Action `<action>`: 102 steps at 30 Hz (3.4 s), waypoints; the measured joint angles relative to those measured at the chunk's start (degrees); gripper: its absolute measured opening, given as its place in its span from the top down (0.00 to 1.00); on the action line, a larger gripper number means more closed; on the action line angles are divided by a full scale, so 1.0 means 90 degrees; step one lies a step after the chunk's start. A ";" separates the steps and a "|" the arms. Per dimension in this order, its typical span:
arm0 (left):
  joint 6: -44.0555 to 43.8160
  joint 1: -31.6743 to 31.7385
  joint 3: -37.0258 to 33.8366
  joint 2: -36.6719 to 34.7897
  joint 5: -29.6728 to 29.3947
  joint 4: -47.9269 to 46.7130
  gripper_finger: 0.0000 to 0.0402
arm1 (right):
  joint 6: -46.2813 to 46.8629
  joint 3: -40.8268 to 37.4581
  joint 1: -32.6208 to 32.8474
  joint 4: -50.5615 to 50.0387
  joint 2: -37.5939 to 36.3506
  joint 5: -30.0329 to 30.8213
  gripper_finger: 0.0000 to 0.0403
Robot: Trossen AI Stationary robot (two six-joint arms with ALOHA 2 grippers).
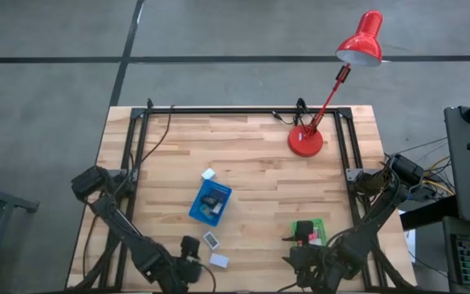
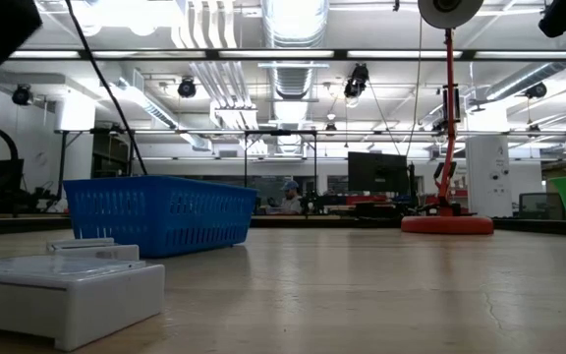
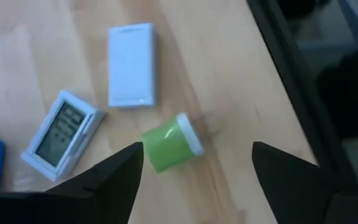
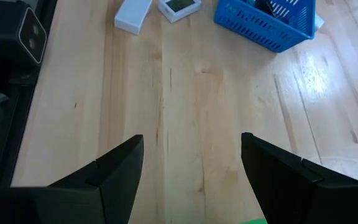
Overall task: Pick & Place Office items
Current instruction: Put the green charger adapter into the green bin
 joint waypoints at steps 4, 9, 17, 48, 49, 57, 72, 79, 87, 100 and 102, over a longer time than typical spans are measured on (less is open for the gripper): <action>0.0878 -0.0042 -0.0001 0.0027 0.0149 -0.0262 0.24 | 0.0000 0.0000 0.0000 -0.0001 0.0000 -0.0001 0.35; 0.1990 -0.0039 -0.0006 0.0044 -0.0063 -0.0412 0.24 | 0.0000 -0.0002 0.0000 -0.0016 0.0000 -0.0003 0.35; 0.4205 -0.0037 -0.0006 0.0044 -0.0271 -0.0365 0.24 | 0.0000 -0.0005 0.0000 -0.0020 0.0000 -0.0003 0.35; 0.5947 0.0582 0.1363 0.1202 0.0907 -0.2088 0.48 | 0.0035 -0.0049 0.0015 -0.0035 0.0000 -0.0163 0.35; 0.5953 0.0580 0.1401 0.1202 0.0914 -0.2079 0.50 | 0.0038 -0.0054 0.0015 -0.0035 0.0000 -0.0167 0.35; 0.5575 0.0597 0.1663 0.1200 0.0946 -0.2057 0.64 | 0.0075 -0.0080 0.0015 -0.0032 0.0000 -0.0179 0.38; 0.5321 0.0604 0.1666 0.1169 0.1162 -0.2117 0.78 | 0.0124 -0.0080 0.0015 -0.0031 0.0000 -0.0186 0.39; 0.5160 0.0626 0.1626 0.1204 0.1379 -0.2192 0.98 | 0.0122 -0.0080 0.0015 -0.0031 0.0000 -0.0213 0.39; 0.5092 0.0643 0.1455 0.1190 0.1340 -0.2195 0.99 | 0.0121 -0.0080 0.0012 -0.0032 0.0000 -0.0215 0.39; 0.4419 0.0661 0.1360 0.1088 0.1284 -0.2907 0.98 | 0.0119 -0.0080 0.0012 -0.0032 0.0000 -0.0215 0.39; 0.4153 0.0662 0.1364 0.1015 0.1417 -0.2965 0.97 | 0.0119 -0.0080 0.0012 -0.0037 0.0000 -0.0215 0.39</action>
